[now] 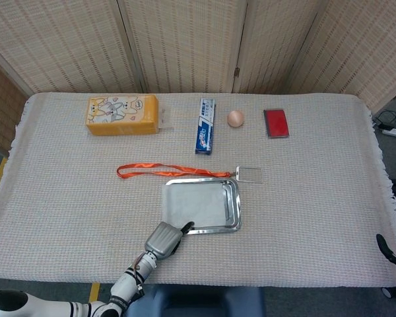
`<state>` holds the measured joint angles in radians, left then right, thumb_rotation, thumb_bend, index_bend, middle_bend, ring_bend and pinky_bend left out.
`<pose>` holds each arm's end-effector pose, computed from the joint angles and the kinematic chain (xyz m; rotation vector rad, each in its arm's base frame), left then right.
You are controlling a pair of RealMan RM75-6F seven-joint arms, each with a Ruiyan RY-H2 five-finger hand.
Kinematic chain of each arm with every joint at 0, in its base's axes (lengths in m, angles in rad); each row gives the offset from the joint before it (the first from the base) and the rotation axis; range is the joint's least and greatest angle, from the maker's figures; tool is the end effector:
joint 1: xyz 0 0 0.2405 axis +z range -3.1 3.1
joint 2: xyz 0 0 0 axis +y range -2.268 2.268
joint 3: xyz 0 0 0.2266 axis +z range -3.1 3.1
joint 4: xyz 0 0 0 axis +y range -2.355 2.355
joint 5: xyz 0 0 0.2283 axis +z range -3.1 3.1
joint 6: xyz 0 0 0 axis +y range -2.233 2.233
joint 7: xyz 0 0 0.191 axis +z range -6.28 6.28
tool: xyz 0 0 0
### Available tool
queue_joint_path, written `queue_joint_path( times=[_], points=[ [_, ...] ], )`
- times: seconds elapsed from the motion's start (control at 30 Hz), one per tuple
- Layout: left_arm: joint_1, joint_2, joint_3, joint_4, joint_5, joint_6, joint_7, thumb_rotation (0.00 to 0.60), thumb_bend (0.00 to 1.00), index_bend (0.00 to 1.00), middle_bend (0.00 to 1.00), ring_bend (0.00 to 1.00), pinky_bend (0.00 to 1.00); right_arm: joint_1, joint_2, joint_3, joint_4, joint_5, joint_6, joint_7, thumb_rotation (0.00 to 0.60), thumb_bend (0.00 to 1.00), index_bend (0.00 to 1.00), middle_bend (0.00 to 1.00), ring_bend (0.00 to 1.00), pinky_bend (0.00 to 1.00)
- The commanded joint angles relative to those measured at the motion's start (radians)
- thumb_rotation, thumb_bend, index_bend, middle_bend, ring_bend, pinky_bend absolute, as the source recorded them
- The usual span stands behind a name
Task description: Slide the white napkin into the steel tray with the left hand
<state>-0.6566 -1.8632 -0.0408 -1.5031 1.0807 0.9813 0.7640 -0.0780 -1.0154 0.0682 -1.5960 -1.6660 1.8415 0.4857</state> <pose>-0.0783 0.2540 -0.1618 -2.1586 -0.8643 -0.7472 -0.2747 -0.1740 0.2092 1.1643 -0.9074 1.4065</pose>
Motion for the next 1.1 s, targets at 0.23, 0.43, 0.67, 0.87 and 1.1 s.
queue_joint_path(
  times=[0.23,0.43,0.67,0.87,1.1],
  points=[
    [-0.013,-0.015,0.005,0.001,-0.006,0.002,0.008,0.6,0.81,0.17,1.0,1.0,1.0,-0.007,0.005,0.001,0.001,-0.005,0.014,0.012,0.6,0.38,0.0,0.0,0.0,0.0],
    [-0.022,-0.03,0.008,0.015,-0.011,-0.006,0.005,0.6,0.81,0.17,1.0,1.0,1.0,-0.009,0.006,0.001,0.001,-0.005,0.014,0.015,0.6,0.38,0.0,0.0,0.0,0.0],
    [-0.044,-0.051,-0.001,0.044,-0.03,-0.028,0.005,0.6,0.81,0.17,1.0,1.0,1.0,-0.011,0.008,0.002,0.001,-0.004,0.018,0.018,0.6,0.38,0.0,0.0,0.0,0.0],
    [-0.051,-0.062,0.0,0.055,-0.028,-0.025,0.001,0.6,0.81,0.17,1.0,1.0,1.0,-0.012,0.01,0.004,0.004,-0.002,0.017,0.027,0.6,0.38,0.0,0.0,0.0,0.0],
    [-0.055,-0.074,0.003,0.054,-0.004,-0.012,-0.013,0.6,0.81,0.15,1.0,1.0,1.0,-0.014,0.013,0.002,0.005,-0.005,0.019,0.035,0.6,0.38,0.0,0.0,0.0,0.0]
  ],
)
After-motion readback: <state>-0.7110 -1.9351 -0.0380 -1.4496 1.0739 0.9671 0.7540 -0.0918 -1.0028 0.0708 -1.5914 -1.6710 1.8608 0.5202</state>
